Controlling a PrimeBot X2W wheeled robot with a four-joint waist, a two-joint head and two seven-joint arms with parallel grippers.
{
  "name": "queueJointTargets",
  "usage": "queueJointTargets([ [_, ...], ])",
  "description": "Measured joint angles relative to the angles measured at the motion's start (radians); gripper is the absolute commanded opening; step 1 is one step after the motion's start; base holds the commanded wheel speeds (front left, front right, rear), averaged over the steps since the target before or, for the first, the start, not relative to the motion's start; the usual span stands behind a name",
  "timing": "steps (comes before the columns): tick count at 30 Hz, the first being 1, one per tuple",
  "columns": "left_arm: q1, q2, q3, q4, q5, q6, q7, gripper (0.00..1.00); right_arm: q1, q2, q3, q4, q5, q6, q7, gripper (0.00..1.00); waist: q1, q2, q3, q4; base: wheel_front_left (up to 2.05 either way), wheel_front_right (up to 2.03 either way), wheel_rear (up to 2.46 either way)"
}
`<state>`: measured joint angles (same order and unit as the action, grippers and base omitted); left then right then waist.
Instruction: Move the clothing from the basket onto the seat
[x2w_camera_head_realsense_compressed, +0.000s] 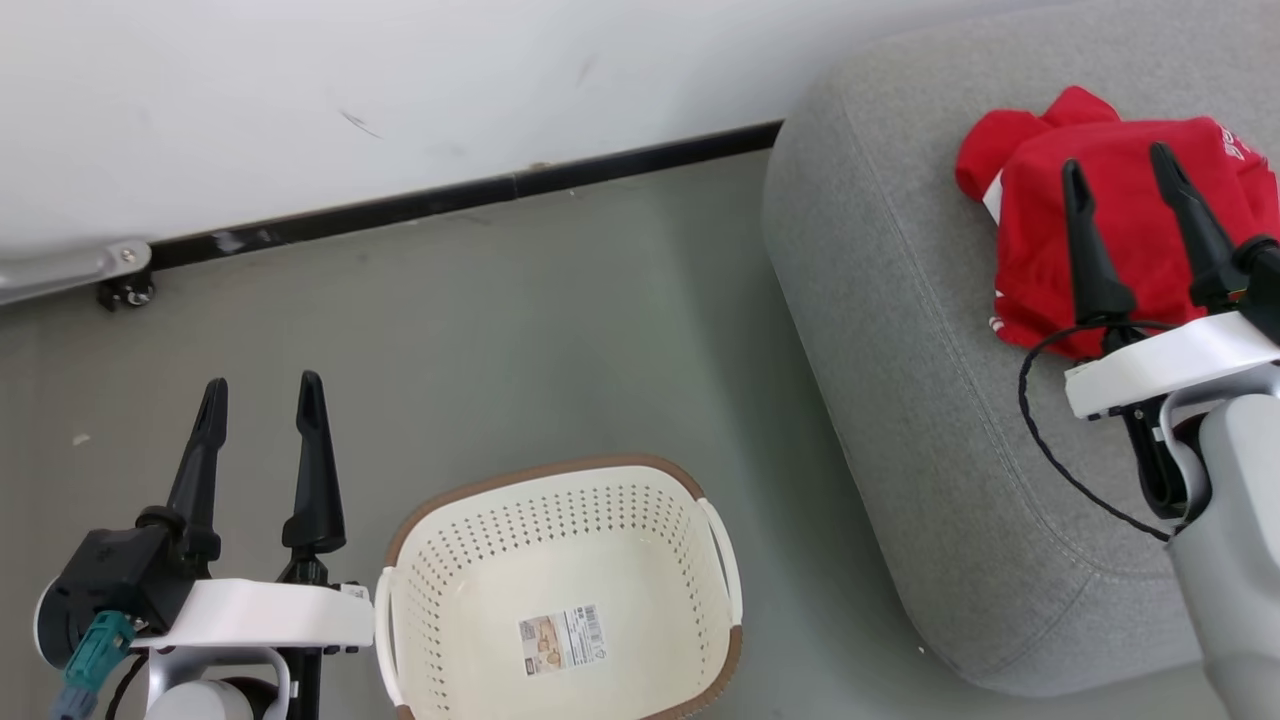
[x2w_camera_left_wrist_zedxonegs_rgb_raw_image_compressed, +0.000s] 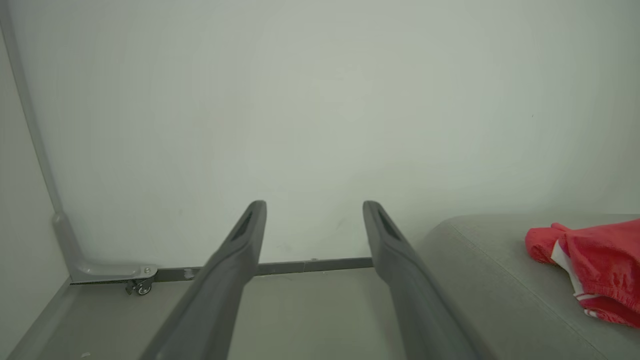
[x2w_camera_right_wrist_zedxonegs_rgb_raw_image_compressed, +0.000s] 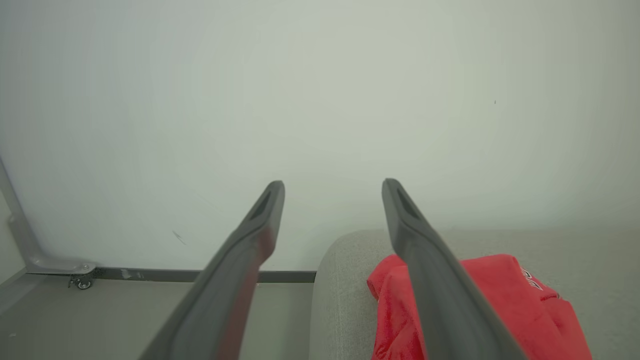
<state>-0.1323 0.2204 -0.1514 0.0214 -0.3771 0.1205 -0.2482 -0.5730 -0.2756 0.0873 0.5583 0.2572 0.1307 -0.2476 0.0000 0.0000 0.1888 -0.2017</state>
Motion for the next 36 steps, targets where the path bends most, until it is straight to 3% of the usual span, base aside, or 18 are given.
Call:
queueJointTargets([
  [24, 0.091, -0.053, -0.008, 0.101, 0.01, -0.001, 0.0, 1.0, 0.279, 0.183, -0.082, -0.173, -0.068, 0.0, 0.0, 1.0, 0.0, 0.0, -0.146, 0.125, 0.0, 0.0, 0.0],
  [36, 0.112, -0.074, -0.03, 0.118, 0.031, -0.017, 0.0, 1.0, 0.439, 0.214, -0.11, -0.206, -0.104, 0.0, 0.0, 1.0, 0.0, 0.0, -0.196, 0.17, 0.0, 0.0, 0.0],
])
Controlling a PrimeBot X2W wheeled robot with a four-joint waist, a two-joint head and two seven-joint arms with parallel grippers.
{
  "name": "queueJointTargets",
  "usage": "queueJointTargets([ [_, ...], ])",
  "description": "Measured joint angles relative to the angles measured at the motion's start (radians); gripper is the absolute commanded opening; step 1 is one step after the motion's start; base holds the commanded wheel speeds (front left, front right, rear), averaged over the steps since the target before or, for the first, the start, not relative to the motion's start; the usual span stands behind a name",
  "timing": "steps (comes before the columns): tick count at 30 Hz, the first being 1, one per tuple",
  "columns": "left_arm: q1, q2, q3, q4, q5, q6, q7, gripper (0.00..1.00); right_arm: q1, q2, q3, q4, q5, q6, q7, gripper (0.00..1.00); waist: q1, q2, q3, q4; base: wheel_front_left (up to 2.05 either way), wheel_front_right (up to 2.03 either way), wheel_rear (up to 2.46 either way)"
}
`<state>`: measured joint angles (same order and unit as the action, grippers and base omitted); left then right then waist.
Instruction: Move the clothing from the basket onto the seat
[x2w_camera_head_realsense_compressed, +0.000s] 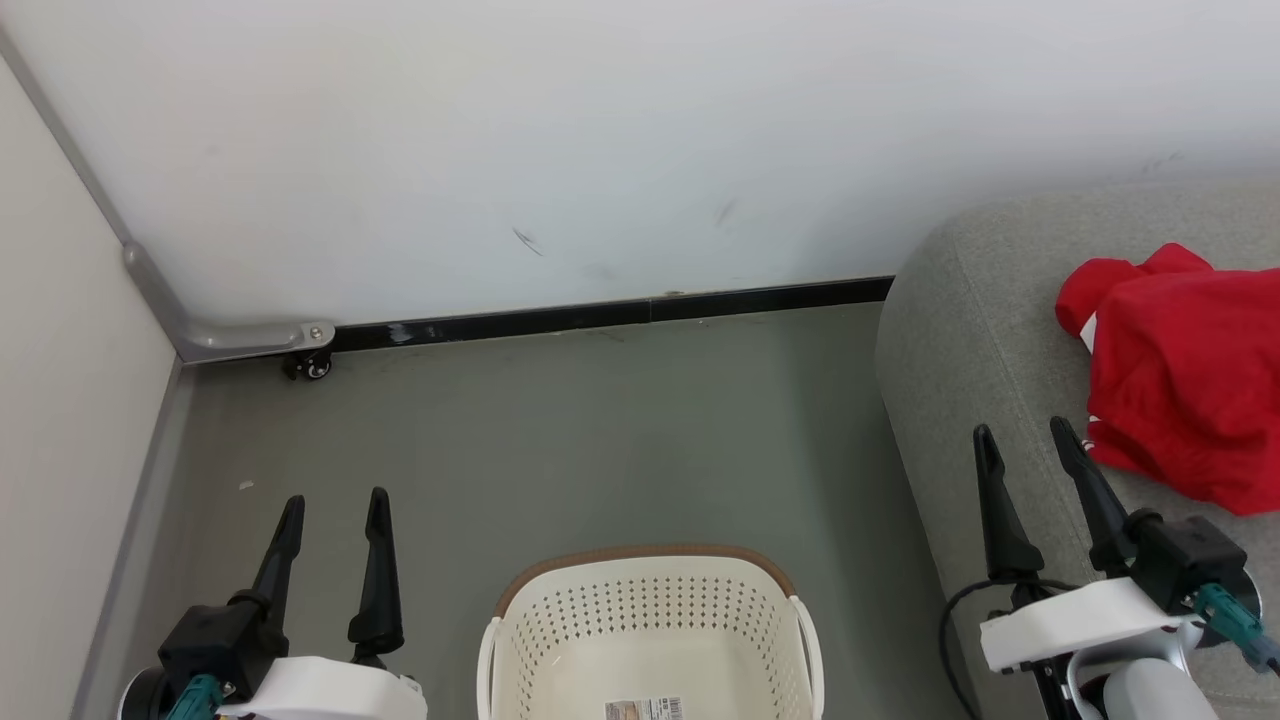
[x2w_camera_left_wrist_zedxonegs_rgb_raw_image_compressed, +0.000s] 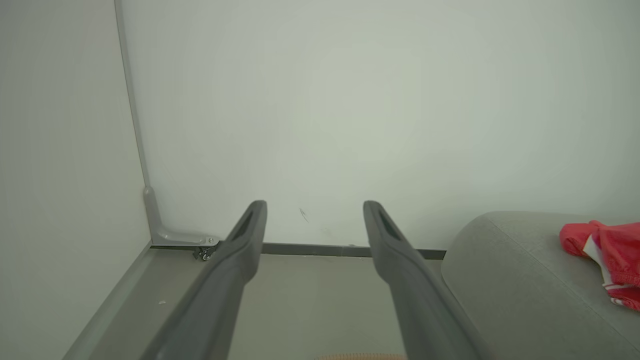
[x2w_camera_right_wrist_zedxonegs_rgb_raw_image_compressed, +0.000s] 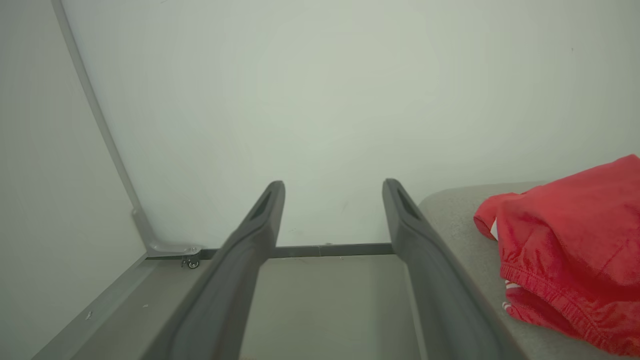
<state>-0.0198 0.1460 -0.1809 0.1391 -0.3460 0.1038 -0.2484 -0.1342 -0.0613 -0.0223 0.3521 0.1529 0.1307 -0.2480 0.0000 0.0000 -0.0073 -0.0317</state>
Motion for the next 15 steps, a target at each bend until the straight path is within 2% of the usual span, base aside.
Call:
queueJointTargets([
  [9, 0.006, -0.013, 0.0, 0.001, 0.015, -0.007, 0.0, 1.0, 0.094, 0.011, 0.001, -0.038, -0.028, 0.0, 0.0, 1.0, 0.0, 0.0, -0.014, 0.02, 0.0, 0.0, 0.0],
  [15, 0.015, -0.018, 0.001, 0.007, 0.016, -0.008, 0.0, 1.0, 0.099, 0.014, 0.005, -0.067, -0.03, 0.0, 0.0, 1.0, 0.0, 0.0, -0.014, 0.022, 0.0, 0.0, 0.0],
])
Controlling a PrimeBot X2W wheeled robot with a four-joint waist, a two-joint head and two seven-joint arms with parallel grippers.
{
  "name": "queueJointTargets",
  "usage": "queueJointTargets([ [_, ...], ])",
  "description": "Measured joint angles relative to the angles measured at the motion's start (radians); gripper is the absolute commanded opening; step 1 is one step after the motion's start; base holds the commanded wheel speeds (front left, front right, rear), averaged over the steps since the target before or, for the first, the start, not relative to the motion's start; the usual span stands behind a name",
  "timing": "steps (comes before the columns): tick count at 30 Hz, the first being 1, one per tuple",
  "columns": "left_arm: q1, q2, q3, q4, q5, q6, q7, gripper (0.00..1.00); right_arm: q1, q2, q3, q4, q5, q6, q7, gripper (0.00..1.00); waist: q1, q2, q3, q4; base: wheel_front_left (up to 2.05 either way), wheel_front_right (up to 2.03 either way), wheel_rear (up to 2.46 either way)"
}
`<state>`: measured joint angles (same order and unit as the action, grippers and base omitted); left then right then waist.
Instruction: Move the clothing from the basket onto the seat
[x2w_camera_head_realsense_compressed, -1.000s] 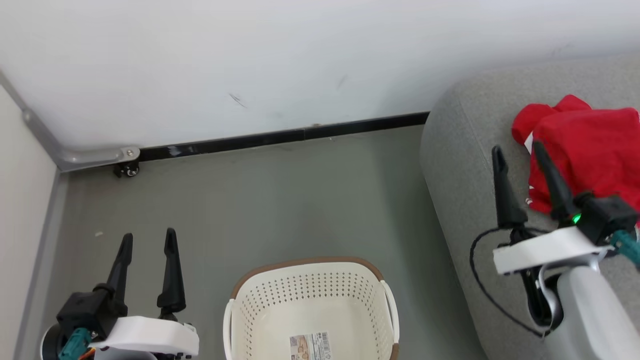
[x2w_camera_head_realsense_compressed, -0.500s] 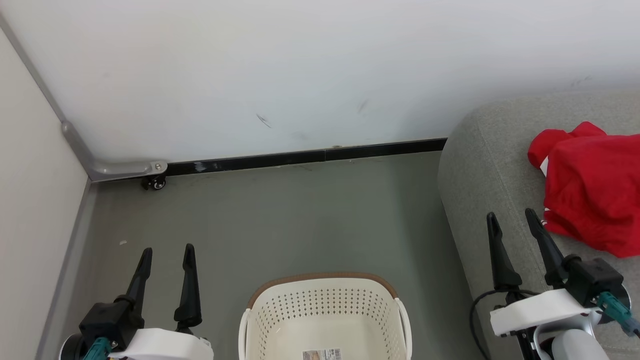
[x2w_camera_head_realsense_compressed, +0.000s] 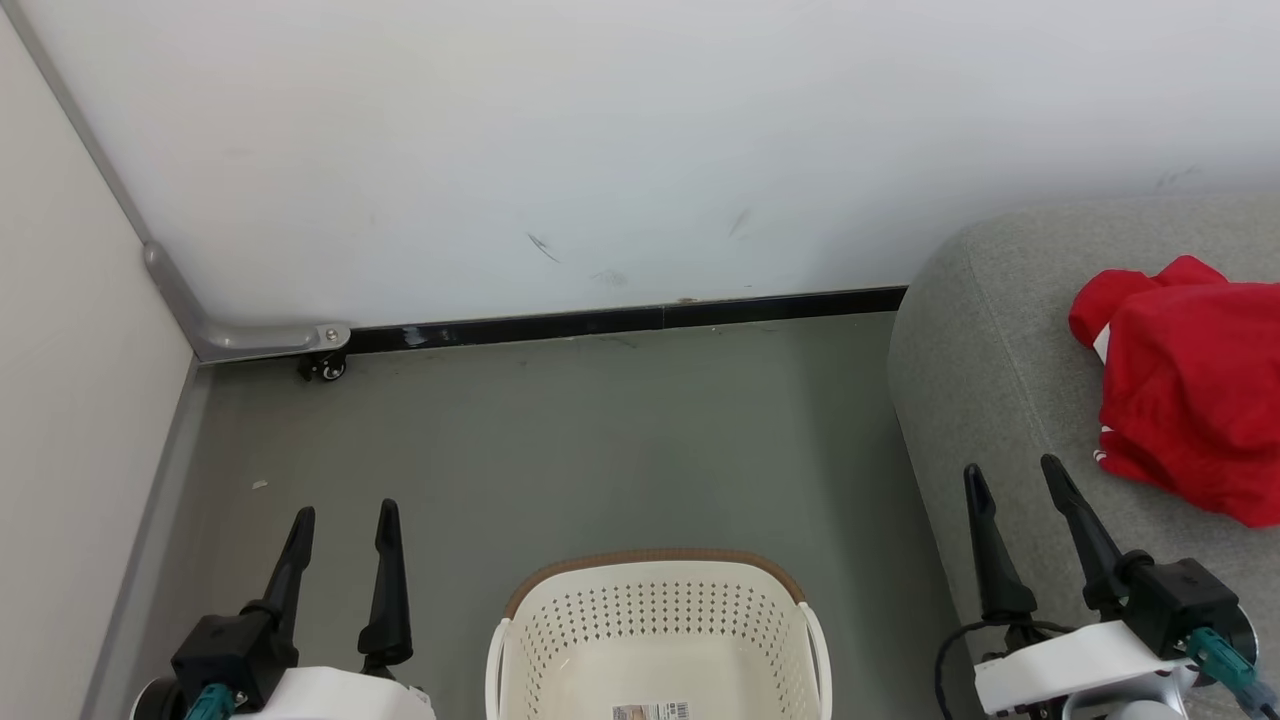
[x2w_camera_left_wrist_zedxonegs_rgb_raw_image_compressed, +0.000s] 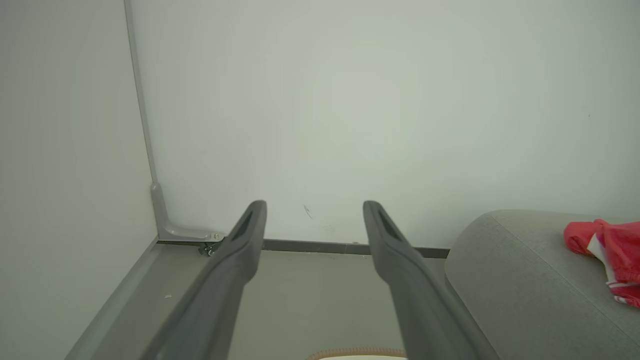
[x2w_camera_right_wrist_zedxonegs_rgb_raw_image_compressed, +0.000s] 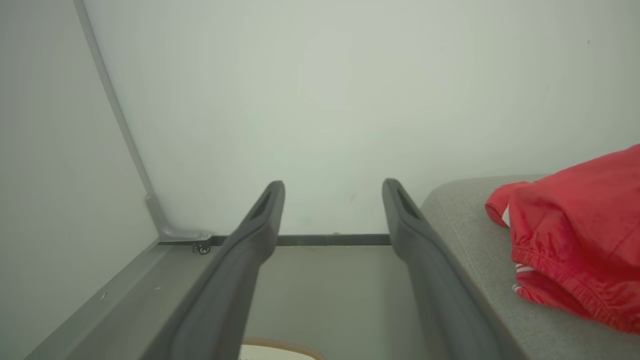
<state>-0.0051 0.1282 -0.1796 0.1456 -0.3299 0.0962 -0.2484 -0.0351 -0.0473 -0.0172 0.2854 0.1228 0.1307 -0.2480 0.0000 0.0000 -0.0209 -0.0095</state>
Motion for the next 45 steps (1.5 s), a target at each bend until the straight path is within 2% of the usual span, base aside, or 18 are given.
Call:
queueJointTargets([
  [16, 0.0, -0.005, 0.024, 0.005, 0.03, 0.002, 0.0, 1.0, 0.032, 0.002, 0.02, -0.055, 0.023, 0.0, 0.001, 1.0, 0.0, 0.0, 0.012, 0.004, 0.0, 0.0, 0.0],
  [45, -0.003, -0.015, 0.015, 0.045, 0.07, 0.018, 0.0, 1.0, 0.068, 0.004, 0.005, -0.059, 0.047, 0.0, 0.038, 1.0, 0.0, 0.0, 0.027, 0.013, 0.0, 0.0, 0.0],
])
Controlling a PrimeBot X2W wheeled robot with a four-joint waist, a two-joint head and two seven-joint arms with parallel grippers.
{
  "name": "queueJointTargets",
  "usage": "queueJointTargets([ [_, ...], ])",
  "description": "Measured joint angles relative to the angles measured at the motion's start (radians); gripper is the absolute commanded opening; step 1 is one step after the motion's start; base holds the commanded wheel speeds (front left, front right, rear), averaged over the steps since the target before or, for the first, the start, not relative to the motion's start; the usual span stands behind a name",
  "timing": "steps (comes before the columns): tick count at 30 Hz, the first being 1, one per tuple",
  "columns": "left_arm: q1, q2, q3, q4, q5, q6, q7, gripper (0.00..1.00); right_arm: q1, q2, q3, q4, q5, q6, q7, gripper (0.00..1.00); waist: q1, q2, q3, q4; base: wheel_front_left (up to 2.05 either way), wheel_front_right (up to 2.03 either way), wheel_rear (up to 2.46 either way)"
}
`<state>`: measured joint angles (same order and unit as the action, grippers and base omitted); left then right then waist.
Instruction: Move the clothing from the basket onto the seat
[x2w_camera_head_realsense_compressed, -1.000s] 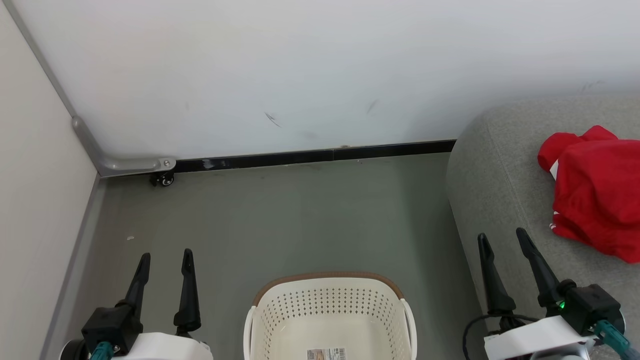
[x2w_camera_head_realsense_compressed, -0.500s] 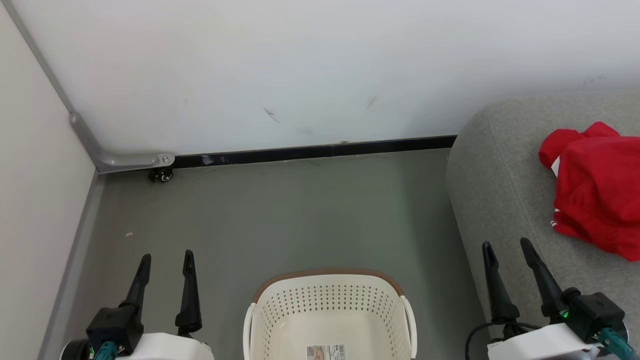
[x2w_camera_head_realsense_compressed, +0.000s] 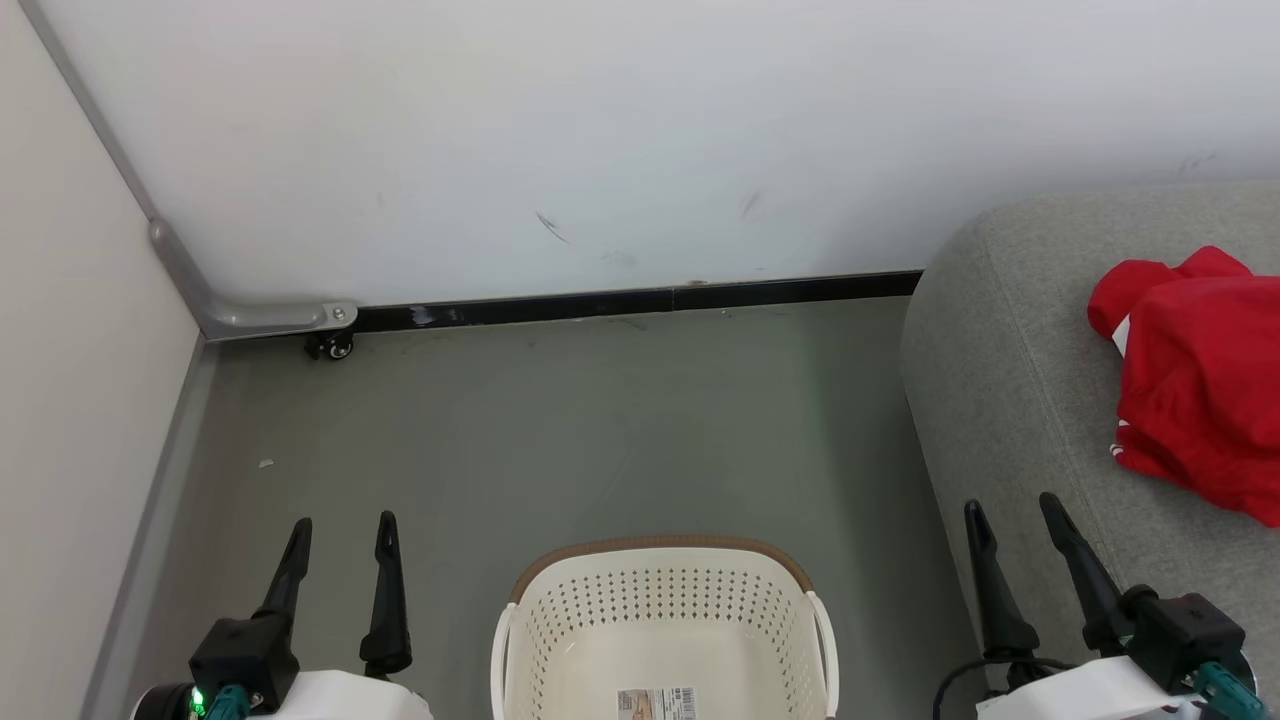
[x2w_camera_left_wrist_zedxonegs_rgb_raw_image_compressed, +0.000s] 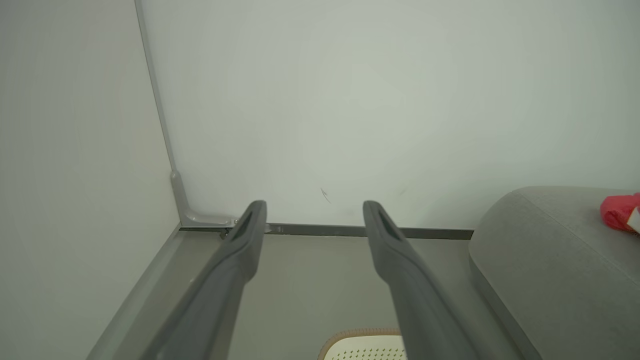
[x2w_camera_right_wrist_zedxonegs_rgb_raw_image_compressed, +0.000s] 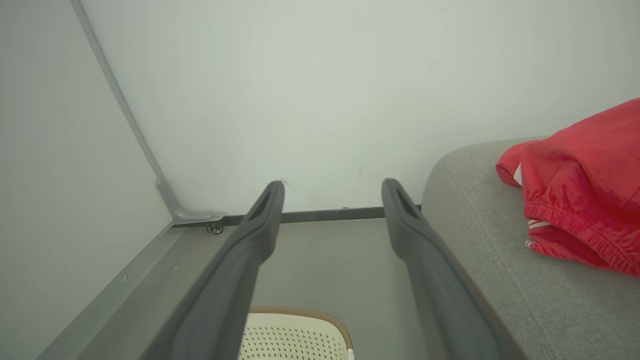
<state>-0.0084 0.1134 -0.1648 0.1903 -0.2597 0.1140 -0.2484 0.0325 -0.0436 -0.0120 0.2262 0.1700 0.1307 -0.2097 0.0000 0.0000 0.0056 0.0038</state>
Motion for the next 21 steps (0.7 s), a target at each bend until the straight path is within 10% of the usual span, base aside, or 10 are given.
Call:
queueJointTargets([
  [21, -0.002, -0.017, -0.001, 0.021, 0.0, 0.0, 0.0, 1.0, 0.012, 0.001, 0.005, 0.0, 0.009, 0.0, 0.021, 1.0, 0.0, 0.0, 0.003, 0.007, 0.0, 0.0, 0.0],
])
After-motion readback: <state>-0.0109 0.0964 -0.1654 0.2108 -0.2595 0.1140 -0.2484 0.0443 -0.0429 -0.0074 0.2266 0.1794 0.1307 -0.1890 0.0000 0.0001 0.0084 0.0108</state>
